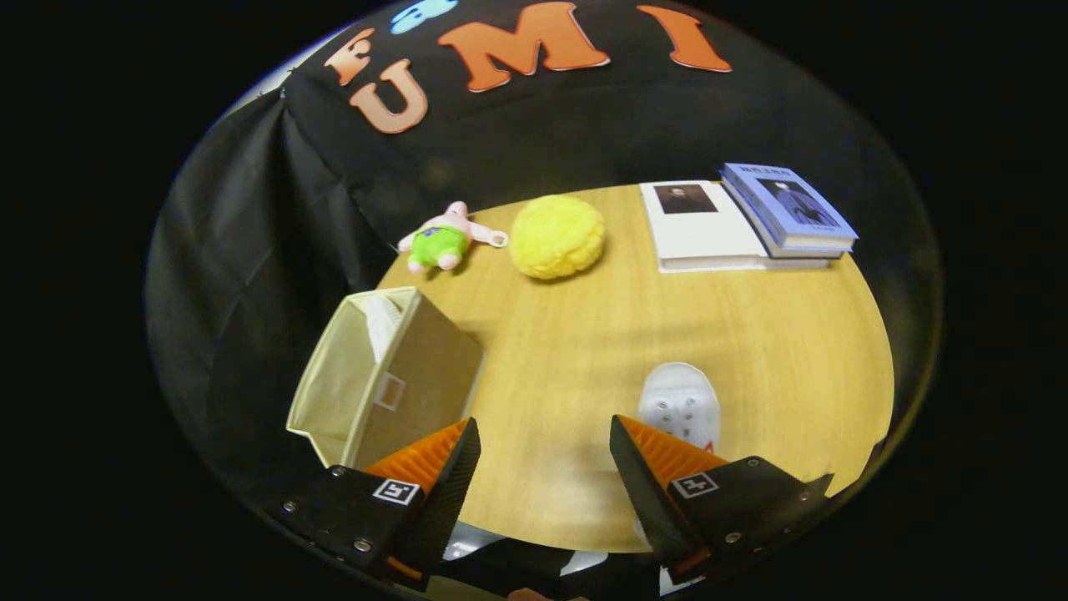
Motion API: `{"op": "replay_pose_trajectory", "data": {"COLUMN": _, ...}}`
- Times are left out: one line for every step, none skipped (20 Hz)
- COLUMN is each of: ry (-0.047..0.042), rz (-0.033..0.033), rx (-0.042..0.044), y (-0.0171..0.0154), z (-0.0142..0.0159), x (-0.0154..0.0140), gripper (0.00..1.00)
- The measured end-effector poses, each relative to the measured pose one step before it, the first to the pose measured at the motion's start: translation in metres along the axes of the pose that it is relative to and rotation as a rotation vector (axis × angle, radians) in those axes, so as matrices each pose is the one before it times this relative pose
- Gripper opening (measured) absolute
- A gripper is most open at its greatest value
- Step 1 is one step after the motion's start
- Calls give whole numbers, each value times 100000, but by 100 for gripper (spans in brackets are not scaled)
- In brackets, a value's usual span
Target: Open the storage box then place both shoes into the box .Put the left shoe in first, then the right shoe, with the right side of both shoes facing outward in a uniform manner.
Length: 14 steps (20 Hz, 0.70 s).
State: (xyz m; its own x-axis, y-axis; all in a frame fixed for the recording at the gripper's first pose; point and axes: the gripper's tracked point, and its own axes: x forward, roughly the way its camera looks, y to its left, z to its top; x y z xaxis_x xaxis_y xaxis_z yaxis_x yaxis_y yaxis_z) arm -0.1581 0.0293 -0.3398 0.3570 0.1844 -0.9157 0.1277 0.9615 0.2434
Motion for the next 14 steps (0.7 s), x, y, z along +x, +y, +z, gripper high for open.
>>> {"op": "replay_pose_trajectory", "data": {"ry": 1011, "rz": -3876, "rx": 1003, "y": -1882, "z": -831, "x": 140, "gripper": 94}}
{"op": "replay_pose_trajectory", "data": {"ry": 1224, "rz": -3394, "rx": 727, "y": -1918, "z": -742, "x": 361, "gripper": 94}}
{"op": "replay_pose_trajectory", "data": {"ry": 1167, "rz": -2462, "rx": 795, "y": -1721, "z": -676, "x": 294, "gripper": 94}}
{"op": "replay_pose_trajectory", "data": {"ry": 1242, "rz": -2464, "rx": 330, "y": -1444, "z": -793, "x": 279, "gripper": 94}}
{"op": "replay_pose_trajectory", "data": {"ry": 1086, "rz": -2229, "rx": 456, "y": -1415, "z": -725, "x": 416, "gripper": 94}}
{"op": "replay_pose_trajectory", "data": {"ry": 1478, "rz": -1662, "rx": 717, "y": -1160, "z": -655, "x": 263, "gripper": 93}}
{"op": "replay_pose_trajectory", "data": {"ry": 1197, "rz": -411, "rx": 1395, "y": -793, "z": -651, "x": 446, "gripper": 93}}
{"op": "replay_pose_trajectory", "data": {"ry": 1517, "rz": 71, "rx": 1623, "y": -595, "z": -547, "x": 575, "gripper": 92}}
{"op": "replay_pose_trajectory", "data": {"ry": 1858, "rz": 376, "rx": 2069, "y": -560, "z": -725, "x": 825, "gripper": 92}}
{"op": "replay_pose_trajectory", "data": {"ry": 2164, "rz": 788, "rx": 2330, "y": -500, "z": -711, "x": 686, "gripper": 90}}
{"op": "replay_pose_trajectory", "data": {"ry": 1597, "rz": 1142, "rx": 2561, "y": -261, "z": -548, "x": 608, "gripper": 89}}
{"op": "replay_pose_trajectory", "data": {"ry": 1459, "rz": 646, "rx": 2217, "y": -179, "z": -387, "x": 628, "gripper": 84}}
{"op": "replay_pose_trajectory", "data": {"ry": 1265, "rz": 496, "rx": 1501, "y": -147, "z": -342, "x": 578, "gripper": 82}}
{"op": "replay_pose_trajectory", "data": {"ry": 576, "rz": 317, "rx": 730, "y": -45, "z": -107, "x": 433, "gripper": 78}}
